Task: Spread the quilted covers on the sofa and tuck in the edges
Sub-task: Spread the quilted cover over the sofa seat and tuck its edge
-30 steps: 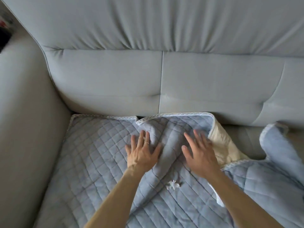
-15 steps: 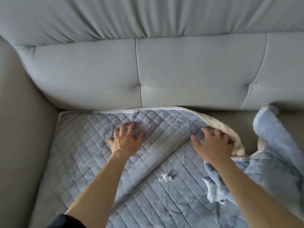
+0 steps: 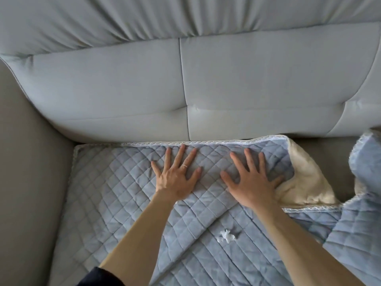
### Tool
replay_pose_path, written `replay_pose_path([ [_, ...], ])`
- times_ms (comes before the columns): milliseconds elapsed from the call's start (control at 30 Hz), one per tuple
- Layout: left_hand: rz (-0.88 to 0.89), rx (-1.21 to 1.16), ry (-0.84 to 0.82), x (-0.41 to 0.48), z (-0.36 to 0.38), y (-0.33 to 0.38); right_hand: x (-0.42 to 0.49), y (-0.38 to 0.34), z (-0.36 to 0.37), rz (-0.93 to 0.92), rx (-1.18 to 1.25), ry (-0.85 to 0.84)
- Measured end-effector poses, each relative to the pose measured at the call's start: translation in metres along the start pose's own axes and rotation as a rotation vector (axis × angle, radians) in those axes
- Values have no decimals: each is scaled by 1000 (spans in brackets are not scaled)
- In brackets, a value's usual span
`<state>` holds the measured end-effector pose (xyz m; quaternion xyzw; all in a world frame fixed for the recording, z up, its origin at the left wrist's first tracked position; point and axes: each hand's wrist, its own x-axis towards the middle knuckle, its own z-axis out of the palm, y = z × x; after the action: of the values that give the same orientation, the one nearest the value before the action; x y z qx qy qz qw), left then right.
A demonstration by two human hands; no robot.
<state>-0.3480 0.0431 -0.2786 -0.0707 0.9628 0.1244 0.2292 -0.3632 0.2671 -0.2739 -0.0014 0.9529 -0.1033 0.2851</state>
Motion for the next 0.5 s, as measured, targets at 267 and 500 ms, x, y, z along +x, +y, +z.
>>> replay_pose_path([
  [267, -26, -5, -90, 9, -5, -5, 19, -16, -23, 66, -116, -81],
  [500, 49, -84, -28, 8, -17, -23, 13, -56, -20, 93, -145, 54],
])
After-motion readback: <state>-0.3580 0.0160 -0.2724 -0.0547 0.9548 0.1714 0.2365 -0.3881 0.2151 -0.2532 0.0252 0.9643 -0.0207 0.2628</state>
